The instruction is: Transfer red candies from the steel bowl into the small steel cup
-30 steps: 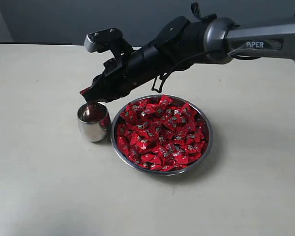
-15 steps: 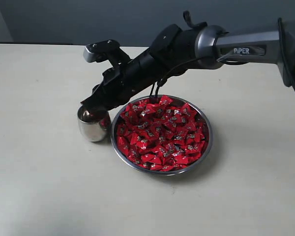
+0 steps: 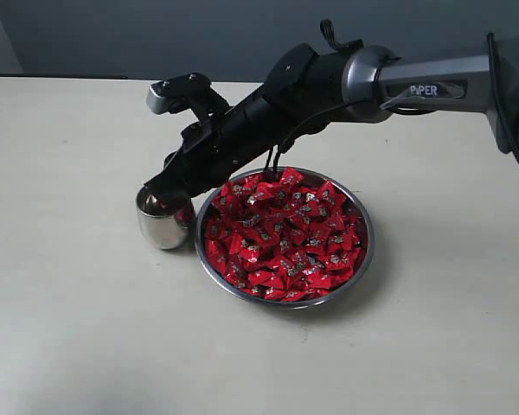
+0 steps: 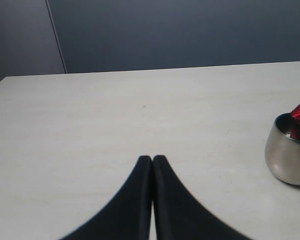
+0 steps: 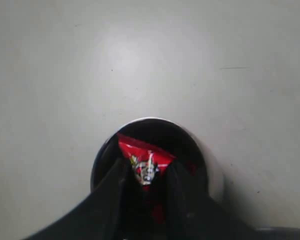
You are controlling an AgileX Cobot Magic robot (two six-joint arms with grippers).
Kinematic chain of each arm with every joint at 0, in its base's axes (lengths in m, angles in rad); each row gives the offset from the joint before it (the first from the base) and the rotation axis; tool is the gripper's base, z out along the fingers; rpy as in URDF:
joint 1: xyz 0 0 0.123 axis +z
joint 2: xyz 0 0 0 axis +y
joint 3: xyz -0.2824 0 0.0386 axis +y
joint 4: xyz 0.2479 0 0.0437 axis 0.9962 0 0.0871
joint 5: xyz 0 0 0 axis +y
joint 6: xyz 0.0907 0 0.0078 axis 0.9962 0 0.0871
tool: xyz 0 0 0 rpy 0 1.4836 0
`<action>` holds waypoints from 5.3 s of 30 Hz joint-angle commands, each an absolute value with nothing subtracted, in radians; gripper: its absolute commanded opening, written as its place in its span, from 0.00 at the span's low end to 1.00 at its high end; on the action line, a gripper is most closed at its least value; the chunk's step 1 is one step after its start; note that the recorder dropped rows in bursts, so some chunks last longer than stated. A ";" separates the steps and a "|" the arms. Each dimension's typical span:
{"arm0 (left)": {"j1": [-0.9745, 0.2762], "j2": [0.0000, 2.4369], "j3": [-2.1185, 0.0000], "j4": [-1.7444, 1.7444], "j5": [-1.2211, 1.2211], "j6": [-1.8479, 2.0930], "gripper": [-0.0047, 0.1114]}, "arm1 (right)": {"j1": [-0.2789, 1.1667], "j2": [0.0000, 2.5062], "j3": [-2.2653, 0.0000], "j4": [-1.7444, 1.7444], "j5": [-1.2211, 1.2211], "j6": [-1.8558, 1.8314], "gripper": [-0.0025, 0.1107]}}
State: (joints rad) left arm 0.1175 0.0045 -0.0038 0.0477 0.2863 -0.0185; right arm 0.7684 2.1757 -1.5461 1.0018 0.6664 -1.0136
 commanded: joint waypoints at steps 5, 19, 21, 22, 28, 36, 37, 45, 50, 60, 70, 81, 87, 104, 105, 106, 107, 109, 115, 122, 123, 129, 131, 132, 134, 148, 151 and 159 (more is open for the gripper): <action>0.118 0.000 0.000 0.046 0.285 -0.020 0.04 | 0.770 2.173 -1.551 1.002 0.686 -1.011 0.12; 0.118 0.000 0.000 0.046 0.285 -0.020 0.04 | 0.770 2.173 -1.551 1.002 0.679 -0.990 0.36; 0.118 0.000 0.000 0.046 0.285 -0.020 0.04 | 0.770 2.169 -1.551 1.002 0.679 -0.990 0.36; 0.118 0.000 0.000 0.046 0.285 -0.020 0.04 | 0.770 2.163 -1.551 1.002 0.679 -0.990 0.36; 0.118 0.000 0.000 0.046 0.285 -0.020 0.04 | 0.768 2.101 -1.551 0.933 0.655 -0.960 0.33; 0.118 0.000 0.000 0.046 0.285 -0.020 0.04 | 0.768 1.998 -1.551 0.698 0.648 -0.823 0.01; 0.118 0.000 0.000 0.046 0.285 -0.020 0.04 | 0.768 1.991 -1.551 0.698 0.651 -0.823 0.01; 0.118 0.000 0.000 0.046 0.285 -0.020 0.04 | 0.660 1.845 -1.371 0.782 0.605 -0.876 0.01; 0.118 0.000 0.000 0.046 0.285 -0.020 0.04 | 0.546 1.693 -1.124 0.943 0.551 -1.052 0.01; 0.118 0.000 0.000 0.046 0.285 -0.020 0.04 | 0.513 1.667 -0.943 1.038 0.471 -1.137 0.01; 0.118 0.000 0.000 0.046 0.285 -0.020 0.04 | 0.513 1.781 -0.943 1.048 0.448 -1.135 0.01; 0.118 0.000 0.000 0.046 0.285 -0.020 0.04 | 0.602 1.813 -0.950 1.063 0.425 -1.155 0.01; 0.118 0.000 0.000 0.046 0.285 -0.020 0.04 | 0.629 1.856 -0.987 1.065 0.412 -1.153 0.01; 0.118 0.000 0.000 0.046 0.285 -0.020 0.04 | 0.629 1.884 -1.018 1.059 0.431 -1.038 0.42; 0.118 0.000 0.000 0.046 0.285 -0.020 0.04 | 0.629 1.884 -1.022 1.059 0.436 -1.031 0.42; 0.118 0.000 0.000 0.046 0.285 -0.020 0.04 | 0.629 1.884 -1.024 1.059 0.436 -1.021 0.42; 0.118 0.000 0.000 0.046 0.285 -0.020 0.04 | 0.629 1.886 -1.024 1.059 0.436 -1.019 0.42; 0.118 0.000 0.000 0.046 0.285 -0.020 0.04 | 0.629 1.891 -1.031 1.059 0.436 -1.017 0.42; 0.118 0.000 0.000 0.046 0.285 -0.020 0.04 | 0.661 1.920 -1.043 1.052 0.422 -0.988 0.42; 0.118 0.000 0.000 0.046 0.285 -0.020 0.04 | 0.670 1.957 -1.061 0.990 0.384 -0.945 0.42; 0.118 0.000 0.000 0.046 0.285 -0.020 0.04 | 0.670 1.962 -1.061 0.976 0.382 -0.936 0.42; 0.118 0.000 0.000 0.046 0.285 -0.020 0.04 | 0.670 1.980 -1.061 0.804 0.375 -0.802 0.42; 0.118 0.000 0.000 0.046 0.285 -0.020 0.04 | 0.670 1.980 -1.061 0.761 0.377 -0.765 0.42; 0.118 0.000 0.000 0.046 0.285 -0.020 0.04 | 0.670 1.980 -1.061 0.744 0.386 -0.755 0.42; 0.118 0.000 0.000 0.046 0.285 -0.020 0.04 | 0.670 1.980 -1.061 0.676 0.400 -0.702 0.42; 0.118 0.000 0.000 0.046 0.285 -0.020 0.04 | 0.670 1.980 -1.061 0.651 0.400 -0.671 0.22; 0.118 0.000 0.000 0.046 0.285 -0.020 0.04 | 0.670 1.976 -1.061 0.651 0.400 -0.671 0.22; 0.118 0.000 0.000 0.046 0.285 -0.020 0.04 | 0.670 1.963 -1.061 0.651 0.402 -0.671 0.23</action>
